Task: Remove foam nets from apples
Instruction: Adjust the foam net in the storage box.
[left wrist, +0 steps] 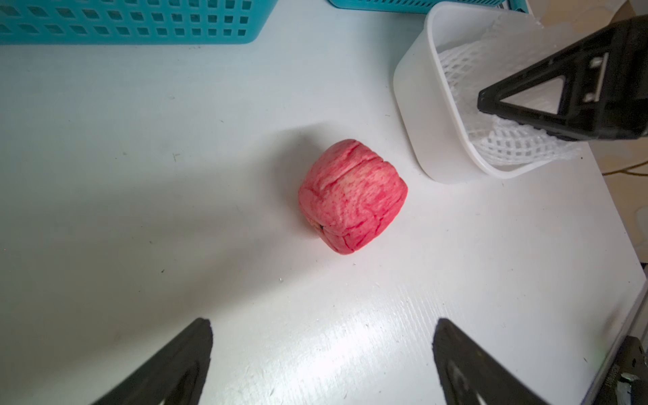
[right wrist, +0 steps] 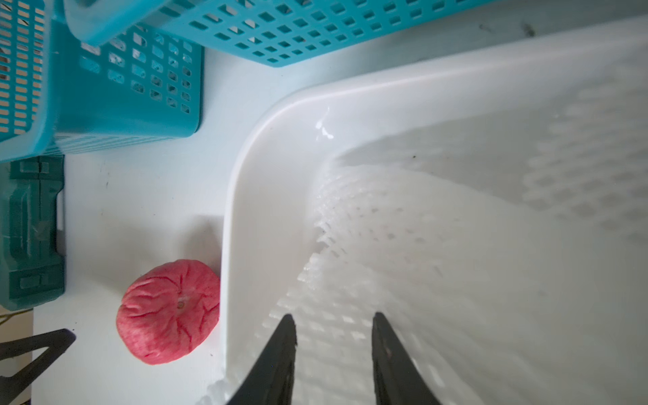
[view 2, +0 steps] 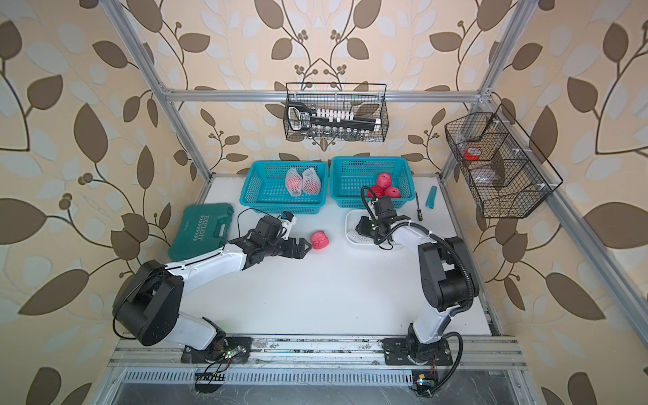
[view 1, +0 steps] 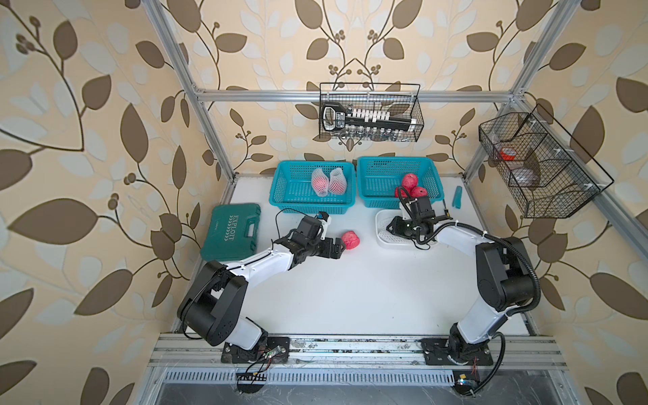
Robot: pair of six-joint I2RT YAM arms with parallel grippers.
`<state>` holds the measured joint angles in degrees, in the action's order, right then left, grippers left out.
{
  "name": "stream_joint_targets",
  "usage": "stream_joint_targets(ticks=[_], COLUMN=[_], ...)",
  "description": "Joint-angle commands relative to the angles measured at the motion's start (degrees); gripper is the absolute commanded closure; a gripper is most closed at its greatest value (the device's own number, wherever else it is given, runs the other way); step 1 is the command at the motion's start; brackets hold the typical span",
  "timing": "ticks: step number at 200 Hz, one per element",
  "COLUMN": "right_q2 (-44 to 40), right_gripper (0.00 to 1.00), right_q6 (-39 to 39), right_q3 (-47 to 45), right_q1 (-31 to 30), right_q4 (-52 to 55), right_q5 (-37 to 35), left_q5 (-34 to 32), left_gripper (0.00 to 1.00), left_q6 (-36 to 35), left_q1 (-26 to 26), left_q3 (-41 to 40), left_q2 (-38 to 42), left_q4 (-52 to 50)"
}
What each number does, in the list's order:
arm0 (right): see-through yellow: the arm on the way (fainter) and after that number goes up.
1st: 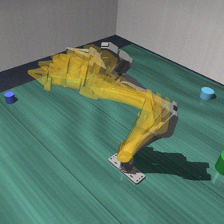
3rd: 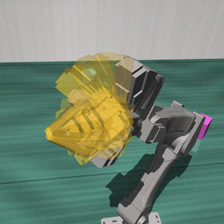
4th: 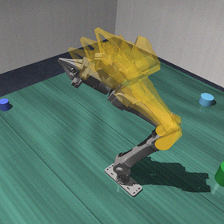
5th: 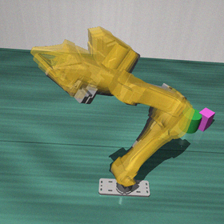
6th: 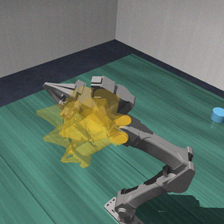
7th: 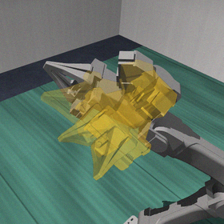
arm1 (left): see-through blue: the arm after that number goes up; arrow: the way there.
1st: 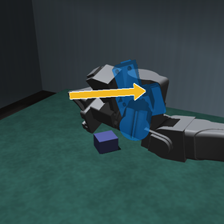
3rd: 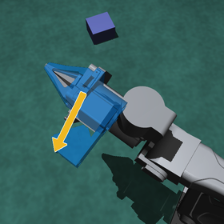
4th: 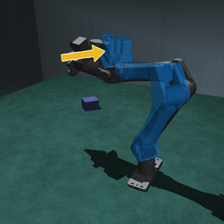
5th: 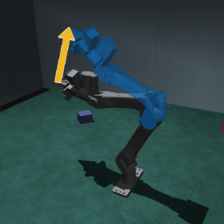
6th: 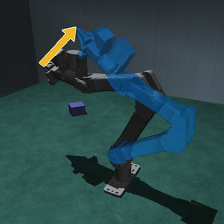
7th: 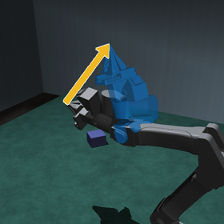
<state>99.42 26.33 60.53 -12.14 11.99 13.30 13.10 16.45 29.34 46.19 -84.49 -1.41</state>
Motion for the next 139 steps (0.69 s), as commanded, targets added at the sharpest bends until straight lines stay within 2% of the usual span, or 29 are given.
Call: stream_joint_targets(ticks=[1,68,82,139], right_q2=[0.57,-6.63,-6.48,0.09], right_gripper=[0.64,0.59,0.59,0.61], right_q6=[-1.71,-1.32,-0.68,0.07], right_q3=[1.15,7.25,8.0,9.2], right_q1=[0.09,0.72,1.62,4.67], right_q4=[-0.61,5.4,5.03,5.42], right_q5=[-1.23,3.77,4.58,0.56], left_q5=[-1.0,-1.39,-1.34,-1.98], left_gripper=[0.01,0.01,0.01,0.01], left_q6=[-1.2,-1.71,-1.87,-2.33], left_q1=[0.67,0.71,0.72,0.72], left_q3=[1.33,2.21,2.57,2.47], left_q2=[0.24,-0.19,-0.34,1.4], left_q4=[0.79,0.79,0.81,0.01])
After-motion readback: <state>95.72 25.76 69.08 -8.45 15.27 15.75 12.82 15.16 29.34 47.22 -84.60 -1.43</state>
